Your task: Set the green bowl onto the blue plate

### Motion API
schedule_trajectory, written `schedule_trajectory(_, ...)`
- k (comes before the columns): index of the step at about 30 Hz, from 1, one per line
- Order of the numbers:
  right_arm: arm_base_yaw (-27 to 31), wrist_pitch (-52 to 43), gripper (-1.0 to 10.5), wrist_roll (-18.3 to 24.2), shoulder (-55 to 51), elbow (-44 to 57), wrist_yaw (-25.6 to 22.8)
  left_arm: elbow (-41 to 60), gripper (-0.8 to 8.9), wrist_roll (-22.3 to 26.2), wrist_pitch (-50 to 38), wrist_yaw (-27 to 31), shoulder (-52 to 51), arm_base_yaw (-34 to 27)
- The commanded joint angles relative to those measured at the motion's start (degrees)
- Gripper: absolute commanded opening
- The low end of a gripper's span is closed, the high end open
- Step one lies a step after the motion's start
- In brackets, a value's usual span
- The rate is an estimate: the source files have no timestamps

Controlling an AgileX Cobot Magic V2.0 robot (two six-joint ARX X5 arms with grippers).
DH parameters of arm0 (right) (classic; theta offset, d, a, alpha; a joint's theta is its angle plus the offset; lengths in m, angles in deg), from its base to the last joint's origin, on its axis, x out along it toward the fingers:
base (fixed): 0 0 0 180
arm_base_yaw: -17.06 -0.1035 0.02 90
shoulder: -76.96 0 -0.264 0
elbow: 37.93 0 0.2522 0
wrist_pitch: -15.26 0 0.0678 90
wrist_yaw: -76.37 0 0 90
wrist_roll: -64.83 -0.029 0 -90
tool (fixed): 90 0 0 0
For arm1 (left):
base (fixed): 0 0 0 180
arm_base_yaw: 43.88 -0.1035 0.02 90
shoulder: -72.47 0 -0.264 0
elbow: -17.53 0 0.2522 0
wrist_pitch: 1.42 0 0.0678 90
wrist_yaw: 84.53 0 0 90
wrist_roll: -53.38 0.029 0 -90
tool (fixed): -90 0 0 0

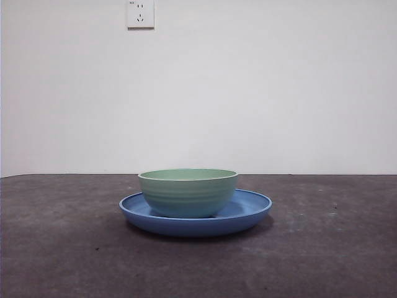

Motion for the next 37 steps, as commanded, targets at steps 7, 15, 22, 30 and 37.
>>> schedule_trajectory(7, -0.3, -0.6, 0.1, 0.5, 0.3, -1.0, 0.0, 4.5, 0.09, -0.1, 0.5, 2.1, -2.5, -0.3)
schedule_trajectory(15, -0.3, -0.5, 0.1, 0.5, 0.3, -1.0, 0.0, 5.1, 0.09, -0.3, 5.4, 2.1, -2.5, -0.3)
schedule_trajectory(22, -0.3, -0.6, 0.1, 0.5, 0.3, -1.0, 0.0, 5.1, 0.09, -0.3, 5.4, 2.1, -2.5, -0.3)
schedule_trajectory(30, -0.3, -0.5, 0.1, 0.5, 0.3, -1.0, 0.0, 5.1, 0.09, -0.3, 5.4, 2.1, -2.5, -0.3)
schedule_trajectory(37, -0.3, -0.6, 0.1, 0.5, 0.3, -1.0, 0.1, 5.1, 0.09, -0.3, 5.4, 2.1, -2.5, -0.3)
